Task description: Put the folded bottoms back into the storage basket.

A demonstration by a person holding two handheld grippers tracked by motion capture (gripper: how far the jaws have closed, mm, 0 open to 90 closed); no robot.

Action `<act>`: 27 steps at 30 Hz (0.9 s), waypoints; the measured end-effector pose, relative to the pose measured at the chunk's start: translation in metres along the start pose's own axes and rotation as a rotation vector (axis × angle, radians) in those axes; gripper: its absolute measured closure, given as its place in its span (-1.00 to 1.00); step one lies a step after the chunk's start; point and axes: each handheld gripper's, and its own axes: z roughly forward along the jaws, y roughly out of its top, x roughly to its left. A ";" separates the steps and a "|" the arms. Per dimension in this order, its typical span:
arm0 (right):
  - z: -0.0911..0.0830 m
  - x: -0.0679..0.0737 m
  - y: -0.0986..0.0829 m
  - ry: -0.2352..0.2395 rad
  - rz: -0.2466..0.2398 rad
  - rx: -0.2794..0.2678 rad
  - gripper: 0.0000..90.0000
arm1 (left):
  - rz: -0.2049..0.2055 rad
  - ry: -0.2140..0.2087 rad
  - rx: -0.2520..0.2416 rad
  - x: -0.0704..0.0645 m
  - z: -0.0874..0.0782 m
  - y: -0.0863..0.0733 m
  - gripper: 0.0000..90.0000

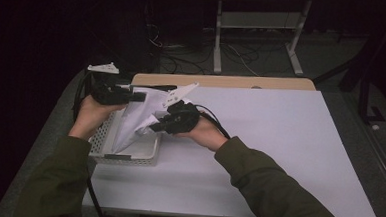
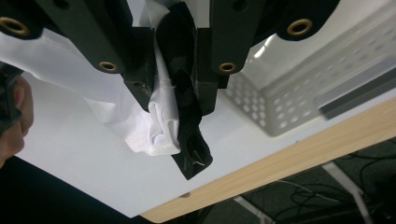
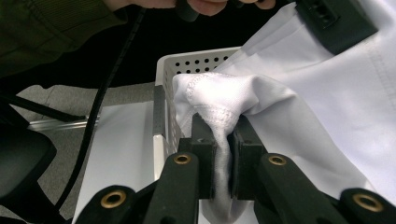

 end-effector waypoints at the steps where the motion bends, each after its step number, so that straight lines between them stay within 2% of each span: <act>1: 0.005 0.001 0.001 0.006 0.003 0.005 0.81 | -0.004 0.005 0.001 0.002 -0.001 -0.002 0.66; 15: 0.055 0.002 0.004 0.038 -0.004 0.063 0.80 | -0.048 0.123 0.050 0.038 -0.018 -0.032 0.66; 18: 0.063 0.001 0.002 0.041 0.000 0.077 0.80 | -0.060 0.150 0.064 0.045 -0.017 -0.038 0.66; 24: 0.074 0.000 -0.005 0.048 0.007 0.112 0.78 | -0.077 0.176 0.090 0.055 -0.007 -0.049 0.65; 27: 0.075 0.001 -0.008 0.063 0.010 0.129 0.65 | -0.075 0.173 0.096 0.057 -0.004 -0.052 0.65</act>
